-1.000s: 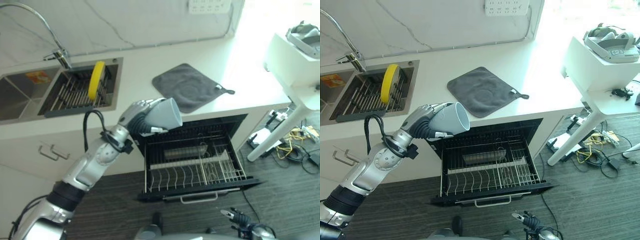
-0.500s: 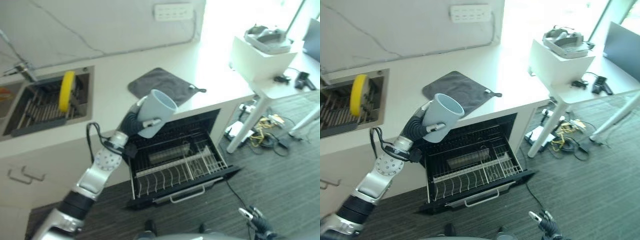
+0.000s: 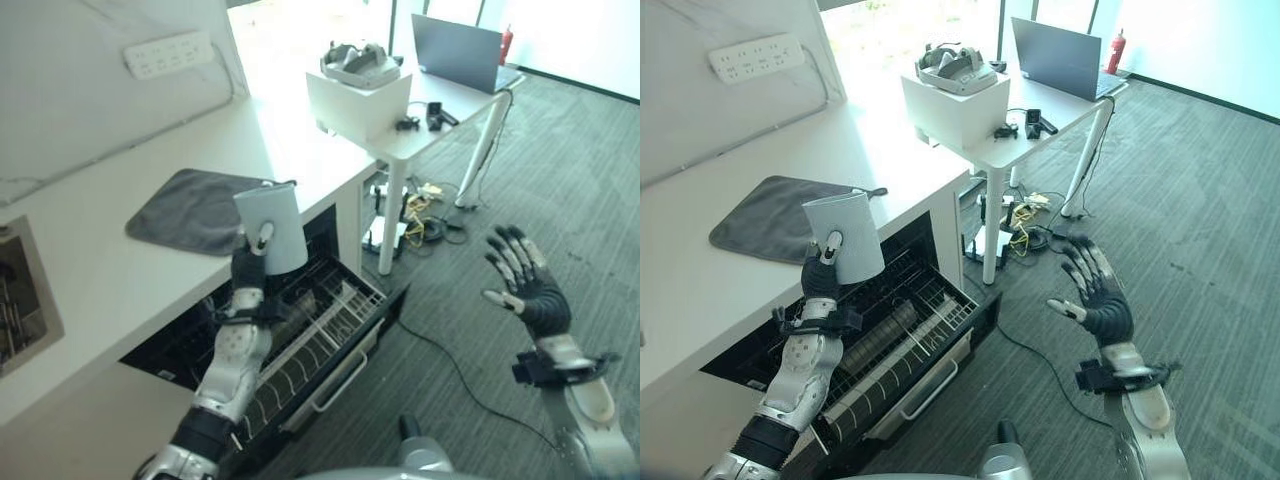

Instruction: Place the dishes in the dishwasher.

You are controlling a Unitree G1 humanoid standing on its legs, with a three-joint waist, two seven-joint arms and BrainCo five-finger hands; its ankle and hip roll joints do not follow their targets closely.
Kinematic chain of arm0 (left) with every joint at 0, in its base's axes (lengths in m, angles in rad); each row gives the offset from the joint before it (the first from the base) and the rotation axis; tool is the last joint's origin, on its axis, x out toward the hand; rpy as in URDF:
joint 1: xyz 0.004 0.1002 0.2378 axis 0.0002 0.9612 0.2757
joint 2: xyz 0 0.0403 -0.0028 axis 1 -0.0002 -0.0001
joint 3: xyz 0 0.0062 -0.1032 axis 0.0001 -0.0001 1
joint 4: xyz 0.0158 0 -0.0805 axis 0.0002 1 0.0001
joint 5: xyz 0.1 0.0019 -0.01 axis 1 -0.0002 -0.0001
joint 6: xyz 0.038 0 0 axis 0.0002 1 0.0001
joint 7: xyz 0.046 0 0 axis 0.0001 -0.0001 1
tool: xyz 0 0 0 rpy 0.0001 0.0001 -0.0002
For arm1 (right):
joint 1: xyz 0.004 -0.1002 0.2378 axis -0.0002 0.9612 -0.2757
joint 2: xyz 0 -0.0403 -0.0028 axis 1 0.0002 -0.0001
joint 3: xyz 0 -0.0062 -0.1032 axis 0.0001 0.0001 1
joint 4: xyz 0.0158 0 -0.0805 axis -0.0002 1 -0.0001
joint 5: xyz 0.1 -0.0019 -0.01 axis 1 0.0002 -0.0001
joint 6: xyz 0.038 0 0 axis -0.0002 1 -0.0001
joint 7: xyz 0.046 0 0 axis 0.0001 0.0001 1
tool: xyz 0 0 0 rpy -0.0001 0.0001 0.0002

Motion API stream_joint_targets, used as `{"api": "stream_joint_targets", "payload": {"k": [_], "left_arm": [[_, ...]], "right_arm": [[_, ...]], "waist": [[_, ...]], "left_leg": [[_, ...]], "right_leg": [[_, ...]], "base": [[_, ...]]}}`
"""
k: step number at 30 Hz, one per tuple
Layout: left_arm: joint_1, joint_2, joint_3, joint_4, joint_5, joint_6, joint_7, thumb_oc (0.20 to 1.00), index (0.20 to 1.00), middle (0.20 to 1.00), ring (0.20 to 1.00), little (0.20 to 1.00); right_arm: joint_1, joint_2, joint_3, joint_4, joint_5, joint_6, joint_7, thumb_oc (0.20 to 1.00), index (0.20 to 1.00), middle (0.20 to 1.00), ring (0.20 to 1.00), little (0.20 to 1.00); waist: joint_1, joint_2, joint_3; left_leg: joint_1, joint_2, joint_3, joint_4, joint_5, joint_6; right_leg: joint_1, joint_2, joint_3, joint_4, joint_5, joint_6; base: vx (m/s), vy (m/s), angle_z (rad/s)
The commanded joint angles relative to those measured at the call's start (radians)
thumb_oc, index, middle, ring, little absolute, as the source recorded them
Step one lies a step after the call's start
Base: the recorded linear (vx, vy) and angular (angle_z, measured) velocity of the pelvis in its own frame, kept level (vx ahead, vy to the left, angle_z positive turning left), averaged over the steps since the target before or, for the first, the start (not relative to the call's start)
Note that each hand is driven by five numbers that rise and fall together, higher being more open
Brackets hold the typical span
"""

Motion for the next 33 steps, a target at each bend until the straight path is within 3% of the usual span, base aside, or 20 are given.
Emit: {"api": "stream_joint_targets", "payload": {"k": [1, 4, 9, 19, 22, 27, 33], "left_arm": [[-0.070, 0.054, 0.010, -0.053, 0.336, -0.109, 0.225, 0.200, 0.200, 0.200, 0.200, 0.200], [-0.082, 0.087, -0.002, -0.064, 0.551, -0.060, 0.400, 0.200, 0.200, 0.200, 0.200, 0.200], [-0.107, 0.104, -0.053, -0.023, 0.696, 0.008, 0.565, 0.200, 0.200, 0.200, 0.200, 0.200], [-0.129, 0.072, -0.114, 0.078, 0.820, 0.020, 0.774, 0.200, 0.200, 0.200, 0.200, 0.200], [-0.128, 0.049, -0.115, 0.091, 0.824, -0.010, 0.769, 0.200, 0.200, 0.200, 0.200, 0.200], [-0.138, 0.035, -0.135, 0.106, 0.916, 0.026, 0.835, 0.200, 0.200, 0.200, 0.200, 0.200], [-0.156, 0.019, -0.141, 0.129, 0.980, -0.003, 0.915, 0.200, 0.200, 0.200, 0.200, 0.200]], "right_arm": [[-0.053, -0.003, 0.011, 0.037, 0.111, -0.020, 0.067, 1.000, 1.000, 1.000, 1.000, 1.000], [-0.107, -0.003, 0.089, 0.025, 0.136, -0.010, 0.075, 1.000, 1.000, 1.000, 1.000, 1.000], [-0.205, -0.008, 0.205, 0.023, 0.131, -0.009, 0.042, 1.000, 1.000, 1.000, 1.000, 1.000], [-0.314, -0.004, 0.310, 0.030, 0.212, 0.034, 0.038, 1.000, 1.000, 1.000, 1.000, 1.000], [-0.347, 0.008, 0.325, 0.034, 0.231, 0.061, 0.042, 1.000, 1.000, 1.000, 1.000, 1.000], [-0.403, 0.021, 0.351, 0.035, 0.253, 0.105, 0.032, 1.000, 1.000, 1.000, 1.000, 1.000], [-0.464, 0.052, 0.391, 0.060, 0.246, 0.142, -0.013, 1.000, 1.000, 1.000, 1.000, 1.000]], "waist": [[0.045, -0.018, -0.002], [0.079, -0.019, -0.007], [0.129, -0.023, -0.015], [0.185, -0.030, -0.020], [0.198, -0.035, -0.020], [0.213, -0.039, -0.023], [0.228, -0.038, -0.026]], "left_leg": [[0.033, 0.019, -0.140, 0.150, -0.191, 0.036], [0.031, 0.016, -0.165, 0.138, -0.185, 0.031], [0.032, 0.012, -0.210, 0.105, -0.163, 0.021], [0.041, 0.019, -0.259, 0.032, -0.122, 0.005], [0.043, 0.024, -0.265, 0.018, -0.113, -0.002], [0.044, 0.029, -0.266, 0.011, -0.105, -0.009], [0.047, 0.031, -0.273, 0.012, -0.102, -0.012]], "right_leg": [[-0.029, -0.032, -0.069, 0.073, -0.081, 0.037], [-0.017, -0.035, -0.089, 0.070, -0.088, 0.036], [0.000, -0.035, -0.112, 0.064, -0.092, 0.035], [0.034, -0.022, -0.152, 0.049, -0.093, 0.032], [0.049, -0.017, -0.165, 0.042, -0.098, 0.028], [0.068, -0.013, -0.181, 0.035, -0.105, 0.020], [0.088, -0.011, -0.184, 0.031, -0.112, 0.011]], "base": [[0.01, 0.000, 0.25], [0.01, -0.026, 0.34], [0.02, -0.071, 0.38], [0.02, -0.053, 0.20], [0.02, -0.055, 0.10], [0.03, -0.036, 0.14], [0.05, -0.020, 0.13]]}}
